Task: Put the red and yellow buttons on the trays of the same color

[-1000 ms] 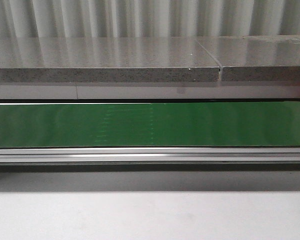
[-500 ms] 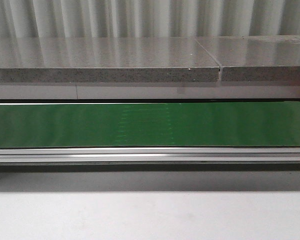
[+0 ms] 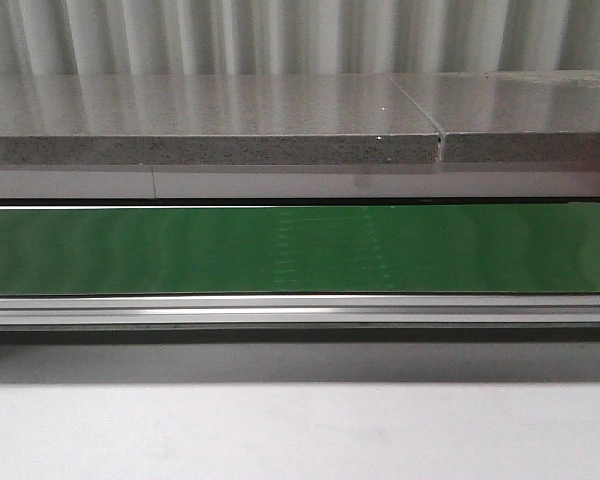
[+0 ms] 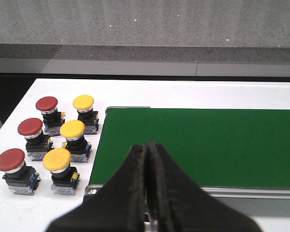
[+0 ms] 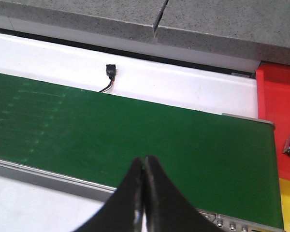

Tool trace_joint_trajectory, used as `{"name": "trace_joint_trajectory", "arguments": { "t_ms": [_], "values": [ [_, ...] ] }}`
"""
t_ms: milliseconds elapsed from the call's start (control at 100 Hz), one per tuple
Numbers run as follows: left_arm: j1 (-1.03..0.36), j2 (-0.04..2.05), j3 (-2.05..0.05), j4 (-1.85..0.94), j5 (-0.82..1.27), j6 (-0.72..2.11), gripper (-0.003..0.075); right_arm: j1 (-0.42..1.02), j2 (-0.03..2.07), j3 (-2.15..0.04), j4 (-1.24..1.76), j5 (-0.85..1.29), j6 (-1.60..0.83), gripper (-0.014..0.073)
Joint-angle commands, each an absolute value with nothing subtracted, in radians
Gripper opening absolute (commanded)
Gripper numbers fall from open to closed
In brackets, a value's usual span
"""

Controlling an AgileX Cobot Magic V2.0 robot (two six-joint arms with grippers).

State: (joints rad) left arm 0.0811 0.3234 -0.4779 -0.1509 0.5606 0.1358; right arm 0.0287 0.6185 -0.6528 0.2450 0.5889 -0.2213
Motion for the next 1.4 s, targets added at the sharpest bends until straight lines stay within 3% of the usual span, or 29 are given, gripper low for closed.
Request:
{"name": "trace_joint_trajectory", "arguments": {
  "t_ms": [0, 210, 310, 380, 530, 620, 770, 960, 1100, 1390],
  "values": [
    [0.074, 0.332, -0.505, -0.164, 0.486, 0.132, -0.002, 0.029, 0.618, -0.681, 0.256, 0.53, -0.232, -0.0067],
    [0.074, 0.332, -0.502, -0.164, 0.487, 0.132, -0.0015, 0.029, 0.618, -0.681, 0.256, 0.53, -0.232, -0.0067],
    [0.074, 0.332, -0.502, -0.164, 0.487, 0.132, 0.0059, 0.029, 0.618, -0.681, 0.256, 0.53, -0.232, -0.0067],
    [0.074, 0.332, -0.502, -0.164, 0.49, 0.132, 0.0185, 0.029, 0.618, -0.681, 0.256, 0.53, -0.232, -0.0067],
    [0.074, 0.332, -0.502, -0.164, 0.495, 0.132, 0.0576, 0.029, 0.618, -0.681, 0.256, 0.53, -0.232, -0.0067],
    [0.074, 0.332, -0.502, -0.164, 0.495, 0.132, 0.0686, 0.029, 0.618, -0.681, 0.256, 0.53, -0.232, -0.0067],
    [0.076, 0.333, -0.508, -0.157, 0.483, 0.087, 0.0649, 0.029, 0.618, -0.681, 0.256, 0.53, -0.232, -0.0067],
    [0.132, 0.409, -0.575, 0.0, 0.487, -0.186, 0.0649, 0.029, 0.618, -0.681, 0.256, 0.53, -0.232, -0.0067],
    [0.202, 0.548, -0.649, 0.069, 0.51, -0.326, 0.0649, 0.029, 0.618, -0.681, 0.256, 0.53, -0.232, -0.0067],
    [0.333, 0.893, -0.784, -0.03, 0.57, -0.333, 0.0649, 0.029, 0.618, -0.681, 0.256, 0.53, -0.232, -0.0067]
  ]
}}
